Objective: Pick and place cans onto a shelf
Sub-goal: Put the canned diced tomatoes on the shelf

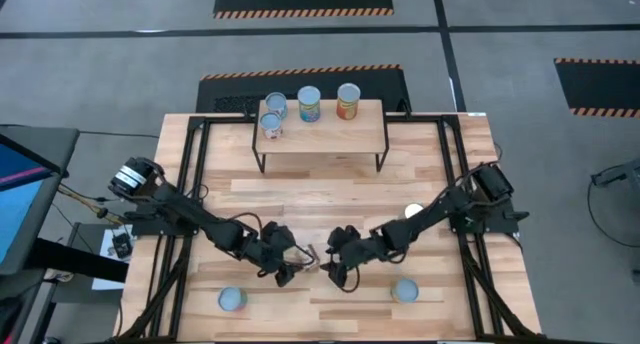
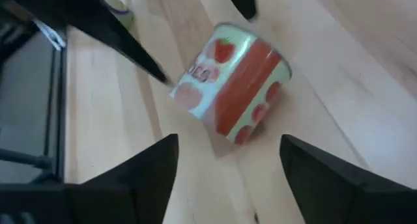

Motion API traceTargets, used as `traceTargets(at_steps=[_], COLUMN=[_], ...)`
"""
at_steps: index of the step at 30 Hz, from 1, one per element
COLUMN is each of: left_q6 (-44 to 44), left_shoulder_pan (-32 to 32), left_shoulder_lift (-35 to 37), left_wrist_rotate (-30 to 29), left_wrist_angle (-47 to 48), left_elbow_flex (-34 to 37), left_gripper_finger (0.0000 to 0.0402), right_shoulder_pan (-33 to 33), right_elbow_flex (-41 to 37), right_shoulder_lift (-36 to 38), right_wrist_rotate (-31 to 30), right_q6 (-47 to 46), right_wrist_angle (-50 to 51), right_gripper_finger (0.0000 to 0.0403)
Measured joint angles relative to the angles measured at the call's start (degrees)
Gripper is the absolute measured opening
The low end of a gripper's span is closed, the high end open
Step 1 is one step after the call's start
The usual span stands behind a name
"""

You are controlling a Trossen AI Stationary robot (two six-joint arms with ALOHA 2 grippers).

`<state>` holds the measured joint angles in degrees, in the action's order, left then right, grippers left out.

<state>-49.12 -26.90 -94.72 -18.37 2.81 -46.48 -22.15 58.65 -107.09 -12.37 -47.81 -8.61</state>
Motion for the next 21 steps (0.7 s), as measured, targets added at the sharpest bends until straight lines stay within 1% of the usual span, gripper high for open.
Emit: traceTargets(at_steps=[3,5,8,12,16,21], left_q6=[0.74,1.60,3.25,7.50,10.79,13.19], left_shoulder_pan=[-0.06,0.22,0.75,1.32,1.85,2.42], left_shoulder_lift=[-3.54,-5.63,-6.38,-6.27,-6.45,-6.62], left_wrist_rotate=[-0.57,-1.00,-1.47,-3.18,-4.60,-5.48], left_wrist_angle=[0.32,0.27,-0.02,-0.08,-0.68,-0.61], left_elbow_flex=[0.04,0.03,-0.13,0.00,0.09,0.09], left_gripper_finger=[0.0389,0.0389,0.0389,0.0389,0.0389,0.0389], right_shoulder_pan=[2.15,3.55,5.11,7.20,9.57,11.47], right_elbow_flex=[0.00,0.00,0.00,-0.02,-0.02,-0.02], right_shoulder_lift=[0.00,0.00,-0.02,-0.07,-0.07,-0.07], right_wrist_rotate=[2.29,4.99,7.95,7.75,8.98,16.59], right_q6=[-0.28,-1.25,-1.12,4.83,10.01,9.62], right_wrist_angle=[-1.30,-2.21,-1.92,2.53,1.40,-3.63], right_gripper_finger=[0.0314,0.0325,0.0338,0.0354,0.0370,0.0390])
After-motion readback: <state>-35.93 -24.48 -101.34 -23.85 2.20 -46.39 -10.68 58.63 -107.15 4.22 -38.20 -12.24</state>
